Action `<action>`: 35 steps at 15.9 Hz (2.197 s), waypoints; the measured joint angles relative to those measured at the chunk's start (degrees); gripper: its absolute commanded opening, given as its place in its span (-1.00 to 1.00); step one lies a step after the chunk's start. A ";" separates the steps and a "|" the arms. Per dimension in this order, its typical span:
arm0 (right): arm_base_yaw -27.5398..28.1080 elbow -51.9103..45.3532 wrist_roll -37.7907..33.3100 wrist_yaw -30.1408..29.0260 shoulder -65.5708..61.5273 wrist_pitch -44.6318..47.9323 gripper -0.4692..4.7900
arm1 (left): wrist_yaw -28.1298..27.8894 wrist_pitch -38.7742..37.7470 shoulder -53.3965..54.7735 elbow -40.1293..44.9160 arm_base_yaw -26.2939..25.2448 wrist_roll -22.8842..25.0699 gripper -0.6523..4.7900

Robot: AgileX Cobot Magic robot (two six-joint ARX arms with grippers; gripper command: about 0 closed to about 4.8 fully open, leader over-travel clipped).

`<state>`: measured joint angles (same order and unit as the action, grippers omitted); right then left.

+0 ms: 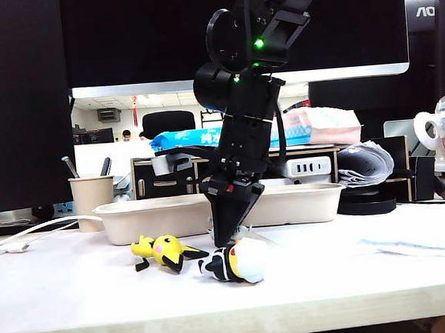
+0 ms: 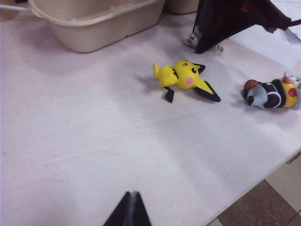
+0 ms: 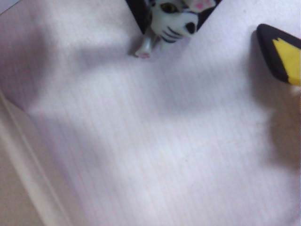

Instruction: Put the dolls with similar sizes into the same paper box, while dolls with different sizes go into separate paper boxes.

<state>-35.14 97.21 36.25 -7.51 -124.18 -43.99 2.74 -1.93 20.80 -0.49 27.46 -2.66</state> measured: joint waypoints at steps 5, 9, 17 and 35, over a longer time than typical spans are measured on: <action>0.22 4.98 -2.67 1.81 -0.83 -3.02 -0.52 | -0.02 -0.02 -0.74 0.00 0.00 0.00 -0.78; 1.79 14.78 -2.80 5.03 -0.81 -4.68 -0.52 | -0.02 -0.02 -9.44 0.00 0.00 0.02 -0.78; 11.96 16.90 -3.02 9.09 -1.09 3.13 -0.16 | -0.02 0.46 -20.59 0.00 0.00 0.02 -0.78; -9.14 17.07 -6.05 -8.48 -3.96 -16.41 0.70 | 0.02 0.33 3.61 0.00 -0.02 -0.85 -0.78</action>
<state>-44.27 114.28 30.20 -15.99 -128.14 -60.40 2.76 -1.61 24.40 -0.49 27.44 -3.51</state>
